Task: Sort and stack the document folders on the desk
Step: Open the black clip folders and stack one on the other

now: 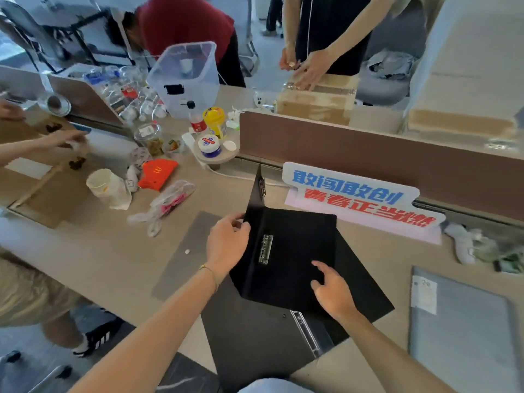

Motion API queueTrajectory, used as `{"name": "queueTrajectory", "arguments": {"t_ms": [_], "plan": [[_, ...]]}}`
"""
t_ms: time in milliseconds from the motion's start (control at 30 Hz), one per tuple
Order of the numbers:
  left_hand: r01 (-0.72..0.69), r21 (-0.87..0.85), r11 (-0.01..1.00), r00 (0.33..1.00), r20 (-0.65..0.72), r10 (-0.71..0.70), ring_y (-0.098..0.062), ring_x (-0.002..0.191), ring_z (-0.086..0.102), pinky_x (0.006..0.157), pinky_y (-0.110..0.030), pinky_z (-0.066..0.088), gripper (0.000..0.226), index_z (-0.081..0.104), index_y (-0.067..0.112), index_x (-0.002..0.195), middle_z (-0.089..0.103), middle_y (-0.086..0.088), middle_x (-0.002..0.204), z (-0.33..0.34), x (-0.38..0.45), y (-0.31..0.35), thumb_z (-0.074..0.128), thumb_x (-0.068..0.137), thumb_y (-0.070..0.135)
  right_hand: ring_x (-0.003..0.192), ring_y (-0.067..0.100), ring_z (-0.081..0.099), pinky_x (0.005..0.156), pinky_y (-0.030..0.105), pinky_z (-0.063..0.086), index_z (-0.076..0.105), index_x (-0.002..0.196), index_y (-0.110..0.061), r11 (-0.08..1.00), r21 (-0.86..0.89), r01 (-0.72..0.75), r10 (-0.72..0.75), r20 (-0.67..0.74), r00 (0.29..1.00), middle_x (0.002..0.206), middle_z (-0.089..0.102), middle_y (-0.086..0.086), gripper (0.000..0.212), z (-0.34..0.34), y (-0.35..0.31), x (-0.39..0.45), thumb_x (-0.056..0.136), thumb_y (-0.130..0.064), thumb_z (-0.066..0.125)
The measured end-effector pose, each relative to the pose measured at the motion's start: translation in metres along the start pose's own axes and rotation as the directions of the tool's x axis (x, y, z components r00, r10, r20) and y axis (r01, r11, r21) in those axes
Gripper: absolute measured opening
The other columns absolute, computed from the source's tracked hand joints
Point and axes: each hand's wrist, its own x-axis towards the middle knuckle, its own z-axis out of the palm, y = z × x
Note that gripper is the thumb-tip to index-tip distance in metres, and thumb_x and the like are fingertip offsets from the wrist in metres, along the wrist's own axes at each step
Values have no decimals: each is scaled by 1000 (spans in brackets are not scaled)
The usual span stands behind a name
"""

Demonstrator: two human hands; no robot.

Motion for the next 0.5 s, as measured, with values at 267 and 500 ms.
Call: {"name": "queueTrajectory", "arguments": {"t_ms": [267, 500], "plan": [[-123, -29, 992, 969, 212, 126, -2, 93, 67, 84, -26, 57, 35, 66, 36, 125, 70, 21, 105, 77, -46, 30, 62, 90, 38, 123, 21, 59, 104, 34, 48, 43, 147, -30, 996, -82, 24, -35, -138, 990, 145, 54, 0, 55, -39, 21, -10, 94, -23, 57], [-215, 234, 948, 955, 253, 154, -16, 101, 67, 80, -33, 56, 41, 65, 38, 122, 67, 9, 114, 151, -74, 35, 65, 82, 46, 135, 20, 49, 111, 37, 42, 44, 146, -29, 997, -67, -37, 24, -186, 982, 148, 52, 0, 56, -54, 42, -19, 93, -20, 58]]}}
